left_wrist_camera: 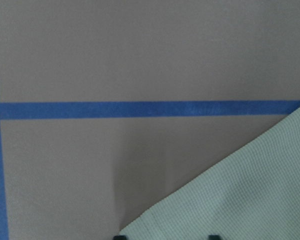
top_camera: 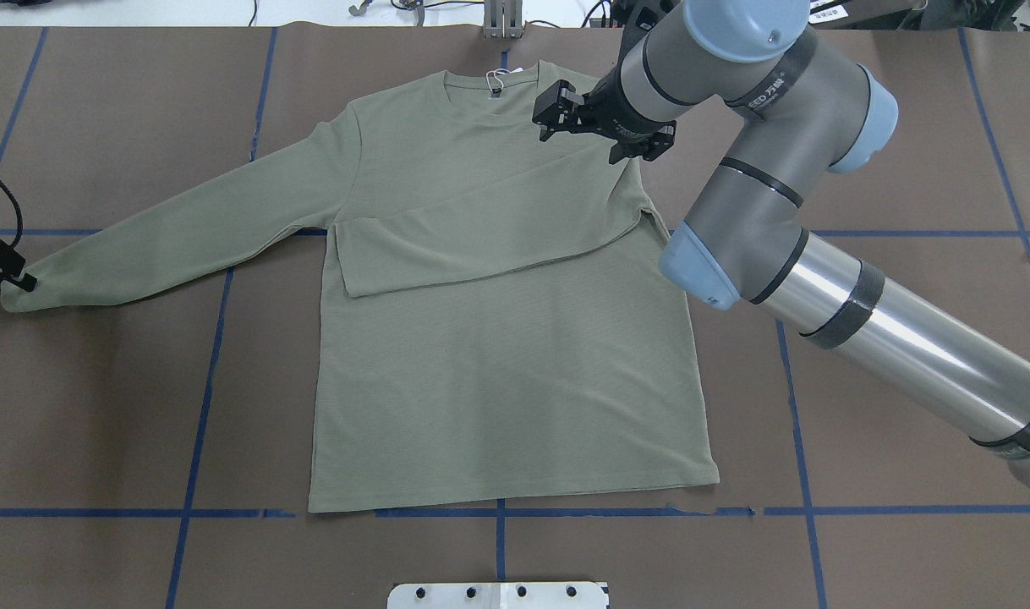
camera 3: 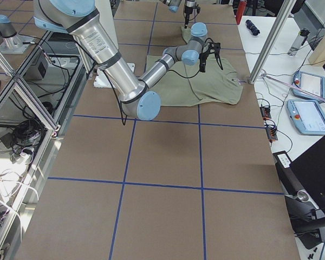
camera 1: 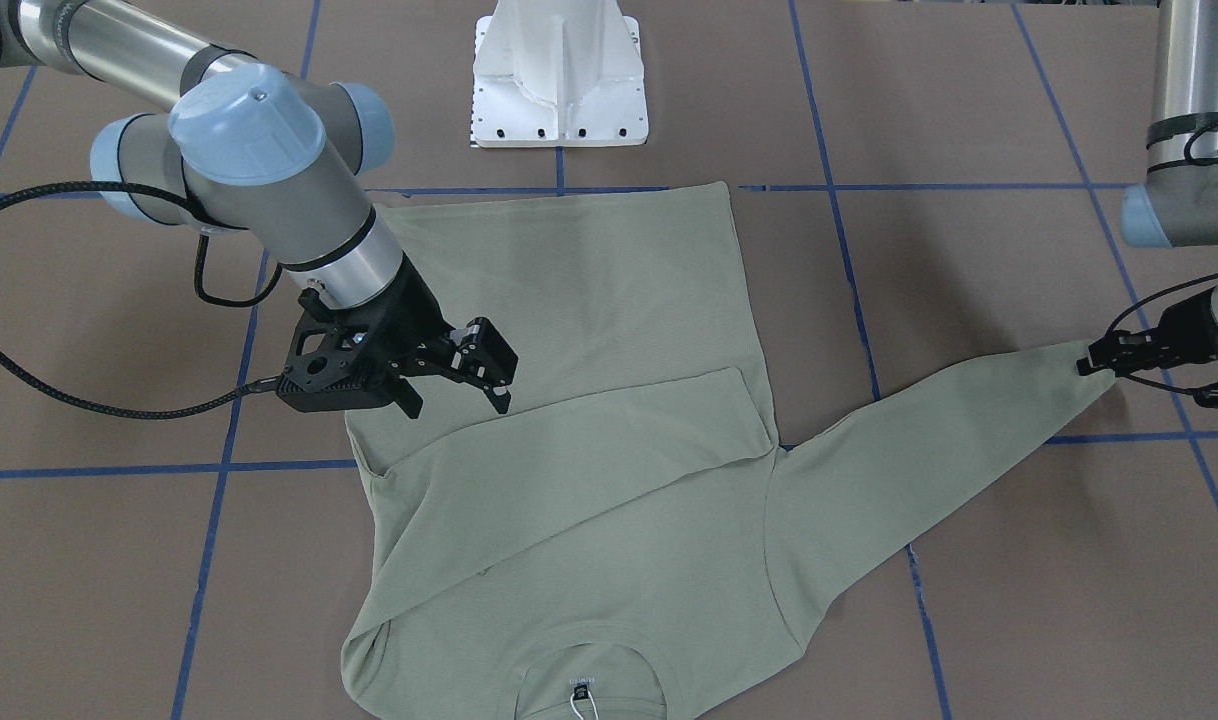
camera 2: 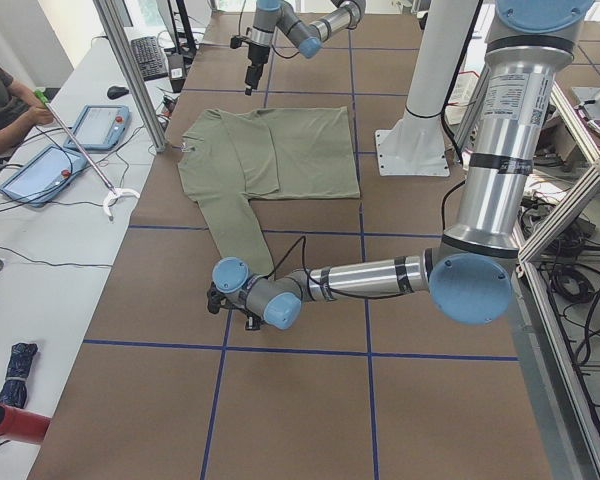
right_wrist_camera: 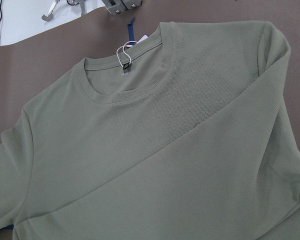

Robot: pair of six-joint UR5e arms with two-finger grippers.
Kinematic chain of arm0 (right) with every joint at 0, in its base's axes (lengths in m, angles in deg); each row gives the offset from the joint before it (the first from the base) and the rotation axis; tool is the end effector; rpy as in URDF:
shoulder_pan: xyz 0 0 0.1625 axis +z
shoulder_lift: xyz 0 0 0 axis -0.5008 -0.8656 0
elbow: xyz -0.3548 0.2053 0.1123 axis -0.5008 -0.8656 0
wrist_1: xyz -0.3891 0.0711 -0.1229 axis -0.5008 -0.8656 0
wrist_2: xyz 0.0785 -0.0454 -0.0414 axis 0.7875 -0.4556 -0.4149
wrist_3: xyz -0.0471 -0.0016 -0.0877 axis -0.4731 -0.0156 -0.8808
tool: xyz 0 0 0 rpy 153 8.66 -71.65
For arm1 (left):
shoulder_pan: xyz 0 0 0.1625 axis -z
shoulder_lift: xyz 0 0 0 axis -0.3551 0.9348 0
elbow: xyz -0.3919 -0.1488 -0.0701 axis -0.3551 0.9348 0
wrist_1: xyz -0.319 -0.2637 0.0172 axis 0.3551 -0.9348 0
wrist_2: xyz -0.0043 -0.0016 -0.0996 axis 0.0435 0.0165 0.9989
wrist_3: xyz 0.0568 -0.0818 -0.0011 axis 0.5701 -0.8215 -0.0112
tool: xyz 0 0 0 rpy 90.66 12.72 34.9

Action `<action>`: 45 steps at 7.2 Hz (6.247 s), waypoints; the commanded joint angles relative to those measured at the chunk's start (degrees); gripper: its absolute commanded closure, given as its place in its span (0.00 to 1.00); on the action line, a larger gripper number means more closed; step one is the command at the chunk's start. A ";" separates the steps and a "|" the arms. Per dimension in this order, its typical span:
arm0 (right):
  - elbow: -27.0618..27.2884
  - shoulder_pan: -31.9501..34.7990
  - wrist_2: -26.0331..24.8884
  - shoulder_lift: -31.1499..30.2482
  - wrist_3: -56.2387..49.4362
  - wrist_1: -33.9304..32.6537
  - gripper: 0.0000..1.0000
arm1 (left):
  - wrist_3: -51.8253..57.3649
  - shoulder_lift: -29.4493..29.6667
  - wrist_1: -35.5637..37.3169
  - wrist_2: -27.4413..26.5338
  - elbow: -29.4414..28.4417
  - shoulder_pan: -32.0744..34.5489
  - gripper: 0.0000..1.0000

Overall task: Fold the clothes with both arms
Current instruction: 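Release the sleeve and raise the right gripper while the left gripper grasps the other cuff, then fold the other sleeve across the shirt body with the left gripper, then release the sleeve with the left gripper and move both grippers to the hem corners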

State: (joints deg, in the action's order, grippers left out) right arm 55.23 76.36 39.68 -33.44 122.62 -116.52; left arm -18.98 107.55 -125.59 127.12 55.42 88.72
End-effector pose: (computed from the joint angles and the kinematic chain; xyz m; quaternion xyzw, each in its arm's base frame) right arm -0.4231 -0.5746 0.1868 0.0885 -0.5207 0.1233 0.8402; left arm 0.1570 -0.5351 0.7039 -0.0333 0.4540 0.0249 0.8900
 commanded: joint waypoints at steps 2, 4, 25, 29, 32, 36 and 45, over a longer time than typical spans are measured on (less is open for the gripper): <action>0.57 0.18 0.05 -0.55 0.02 0.03 0.00 | -0.15 -0.31 -0.03 0.14 1.55 0.01 1.00; 1.53 0.97 0.74 -1.60 -0.07 0.03 0.00 | -3.46 -0.49 0.49 8.60 8.37 0.10 1.00; 28.07 -27.15 -30.62 -33.85 24.22 -0.57 0.00 | -68.44 30.80 -0.82 -32.90 28.81 -30.13 0.11; 30.01 -40.07 -41.00 -40.80 36.19 -0.58 0.05 | -68.71 29.30 -1.17 -32.99 28.46 -30.57 0.11; 30.02 -40.51 -40.91 -40.98 37.28 -0.67 0.34 | -68.80 29.22 -1.35 -32.99 28.28 -30.57 0.11; 30.19 -40.95 -40.82 -42.91 37.28 -0.67 0.25 | -68.71 29.22 -1.53 -33.16 28.02 -30.57 0.11; 33.34 -42.53 -39.77 -43.96 38.60 -0.58 1.00 | -69.93 26.95 -0.48 -33.69 28.54 -31.01 0.11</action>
State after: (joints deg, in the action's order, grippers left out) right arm 87.22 33.94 -0.16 -77.01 161.22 -117.04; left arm -88.13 135.96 -126.83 93.87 83.61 58.06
